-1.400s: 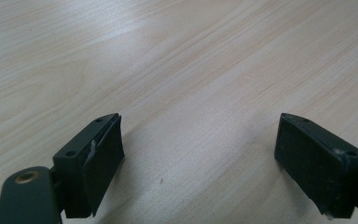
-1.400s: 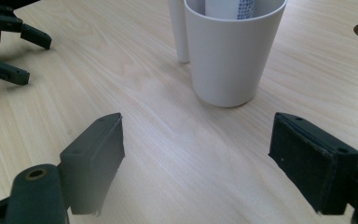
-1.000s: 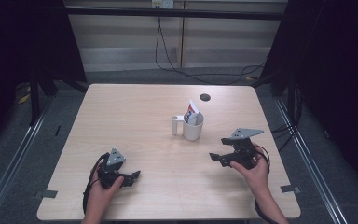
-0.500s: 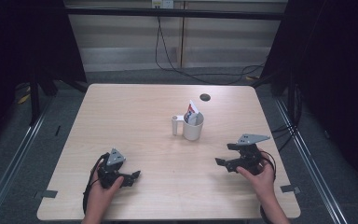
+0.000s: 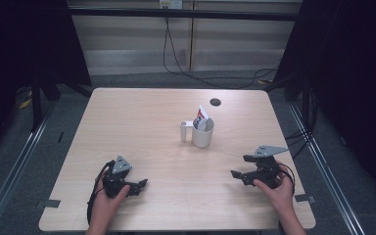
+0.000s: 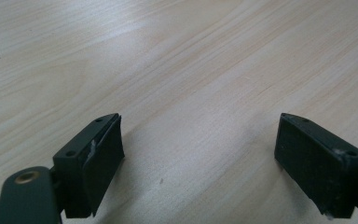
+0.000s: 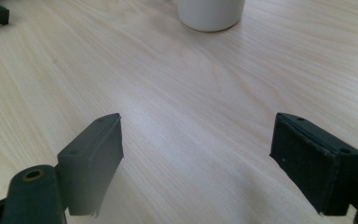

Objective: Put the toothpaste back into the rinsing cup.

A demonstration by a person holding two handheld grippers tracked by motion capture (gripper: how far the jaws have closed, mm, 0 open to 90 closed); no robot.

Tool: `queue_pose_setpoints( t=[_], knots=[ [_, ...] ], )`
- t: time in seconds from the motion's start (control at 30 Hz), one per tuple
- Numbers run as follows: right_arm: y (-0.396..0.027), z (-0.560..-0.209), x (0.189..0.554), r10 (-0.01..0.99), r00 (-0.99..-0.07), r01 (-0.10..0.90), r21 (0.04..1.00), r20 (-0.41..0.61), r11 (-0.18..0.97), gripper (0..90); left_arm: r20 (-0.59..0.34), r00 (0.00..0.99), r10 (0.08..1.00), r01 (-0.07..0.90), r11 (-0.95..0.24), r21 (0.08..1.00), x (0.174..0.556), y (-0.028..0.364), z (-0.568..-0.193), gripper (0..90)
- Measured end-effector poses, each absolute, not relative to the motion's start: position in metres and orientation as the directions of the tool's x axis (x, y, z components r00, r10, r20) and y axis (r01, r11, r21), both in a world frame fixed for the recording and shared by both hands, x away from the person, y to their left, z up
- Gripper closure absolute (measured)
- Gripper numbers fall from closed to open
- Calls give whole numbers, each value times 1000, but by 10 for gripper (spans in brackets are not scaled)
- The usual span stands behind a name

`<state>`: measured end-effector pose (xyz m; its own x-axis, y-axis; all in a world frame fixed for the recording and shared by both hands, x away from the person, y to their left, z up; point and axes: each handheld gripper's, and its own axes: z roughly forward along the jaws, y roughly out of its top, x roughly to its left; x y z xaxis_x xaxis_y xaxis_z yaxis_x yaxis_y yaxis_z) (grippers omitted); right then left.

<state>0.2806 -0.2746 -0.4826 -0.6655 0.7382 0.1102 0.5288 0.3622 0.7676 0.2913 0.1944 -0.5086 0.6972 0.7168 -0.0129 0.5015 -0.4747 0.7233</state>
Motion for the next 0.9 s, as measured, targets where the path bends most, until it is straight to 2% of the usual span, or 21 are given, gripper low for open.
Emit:
queue_pose_setpoints(
  t=[0.9],
  knots=[
    [-292, -499, 264, 760, -645, 545, 749, 86, 377, 153, -11, 695, 719, 502, -474, 723, 291, 194, -509, 151]
  ],
)
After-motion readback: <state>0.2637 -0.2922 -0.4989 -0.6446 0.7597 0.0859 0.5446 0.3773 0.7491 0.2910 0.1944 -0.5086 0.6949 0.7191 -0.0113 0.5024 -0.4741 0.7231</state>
